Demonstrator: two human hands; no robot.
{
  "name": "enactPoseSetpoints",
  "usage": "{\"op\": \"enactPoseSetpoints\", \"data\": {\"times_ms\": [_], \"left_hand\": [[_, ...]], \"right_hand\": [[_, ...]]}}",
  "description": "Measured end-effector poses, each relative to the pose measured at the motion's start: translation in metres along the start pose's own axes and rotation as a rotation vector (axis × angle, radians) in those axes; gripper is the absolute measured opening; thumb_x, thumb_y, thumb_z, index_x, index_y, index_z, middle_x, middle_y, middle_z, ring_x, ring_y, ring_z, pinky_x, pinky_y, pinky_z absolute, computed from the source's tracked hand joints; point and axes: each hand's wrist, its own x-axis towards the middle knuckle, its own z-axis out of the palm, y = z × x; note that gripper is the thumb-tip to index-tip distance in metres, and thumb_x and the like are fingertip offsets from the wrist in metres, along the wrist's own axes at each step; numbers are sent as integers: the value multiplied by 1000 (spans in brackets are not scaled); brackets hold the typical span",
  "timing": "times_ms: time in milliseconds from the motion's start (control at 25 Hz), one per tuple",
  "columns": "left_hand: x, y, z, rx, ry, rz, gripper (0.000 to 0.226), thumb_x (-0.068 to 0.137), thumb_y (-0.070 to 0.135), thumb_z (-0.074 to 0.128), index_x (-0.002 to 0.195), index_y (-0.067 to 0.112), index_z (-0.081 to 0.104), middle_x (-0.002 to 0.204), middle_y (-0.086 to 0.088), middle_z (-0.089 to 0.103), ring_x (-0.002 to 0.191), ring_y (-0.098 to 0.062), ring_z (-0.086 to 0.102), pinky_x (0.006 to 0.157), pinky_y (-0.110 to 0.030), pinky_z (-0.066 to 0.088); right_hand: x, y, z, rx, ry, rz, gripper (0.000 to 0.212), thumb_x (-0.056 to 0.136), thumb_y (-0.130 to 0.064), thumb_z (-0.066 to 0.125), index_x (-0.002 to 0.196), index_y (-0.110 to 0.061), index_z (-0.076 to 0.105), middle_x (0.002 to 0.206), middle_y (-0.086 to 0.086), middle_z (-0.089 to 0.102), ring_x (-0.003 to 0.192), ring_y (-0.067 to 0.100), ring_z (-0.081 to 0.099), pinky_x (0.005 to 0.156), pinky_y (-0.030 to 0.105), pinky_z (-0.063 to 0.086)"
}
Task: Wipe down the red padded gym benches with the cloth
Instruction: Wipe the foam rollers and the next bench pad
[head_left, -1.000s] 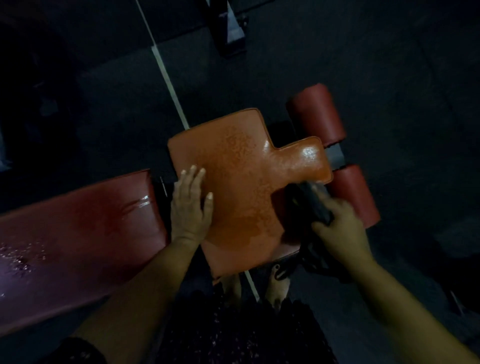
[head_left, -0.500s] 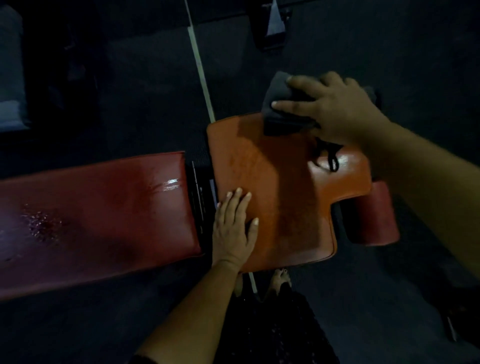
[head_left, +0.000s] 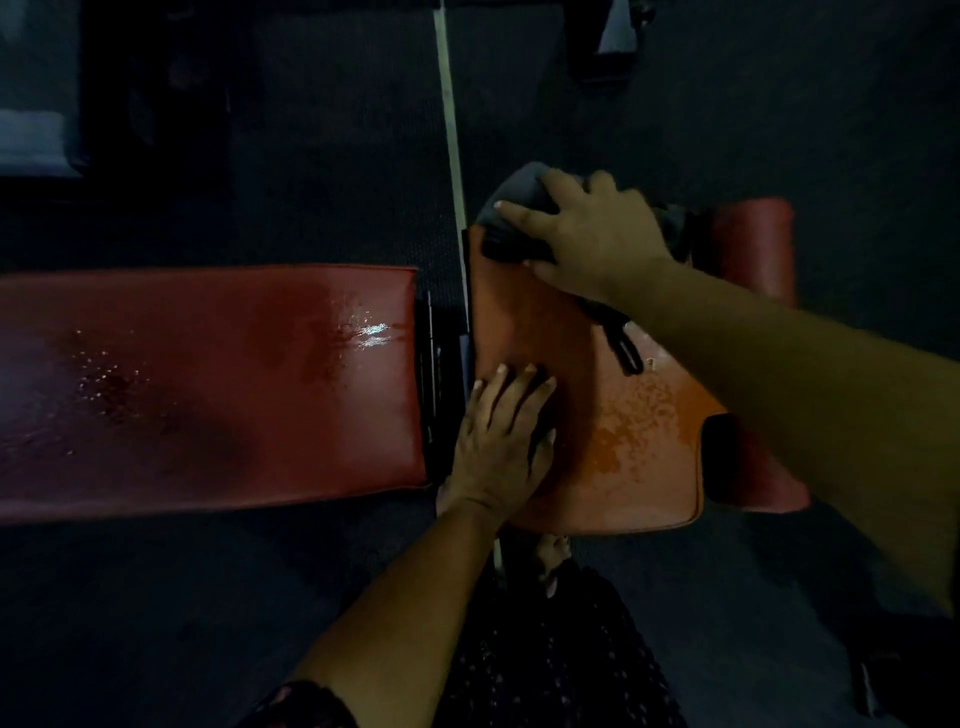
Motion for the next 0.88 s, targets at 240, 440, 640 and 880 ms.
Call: {"op": "enactPoseSetpoints", "data": {"times_ms": [240,440,640,880], "left_hand": [[3,-49,-46,260,-20,90,48,93,34,44,136,16,54,144,-5,45,135,-28,36,117,-47,17],[-1,-104,-82,511,-169,294,46,95,38,40,126,15,66,146,-7,50,133,-27,40,112,-53,27],[3,-112,-92,491,-328,407,54,95,49,36,129,18,64,146,-5,51,134,-26,47,115,-52,25],[2,-120,-99,488,-309,501,52,93,44,39,128,16,65,144,-7,53,134,-28,47,115,-51,24]], "right_hand": [[1,-88,1,-312,-87,-290,54,97,-47,45,149,-40,29,157,13,20,128,46,34,92,55,41],[-17,-57,1,-173,-69,-214,58,99,-42,43,150,-45,17,159,15,11,119,43,41,85,50,48],[-50,10,7,-92,-100,-92,65,98,-41,47,151,-48,10,158,13,10,120,41,42,82,48,49],[-108,61,31,131,-77,412,72,90,-33,65,150,-44,27,147,15,31,105,46,48,72,46,47]]}}
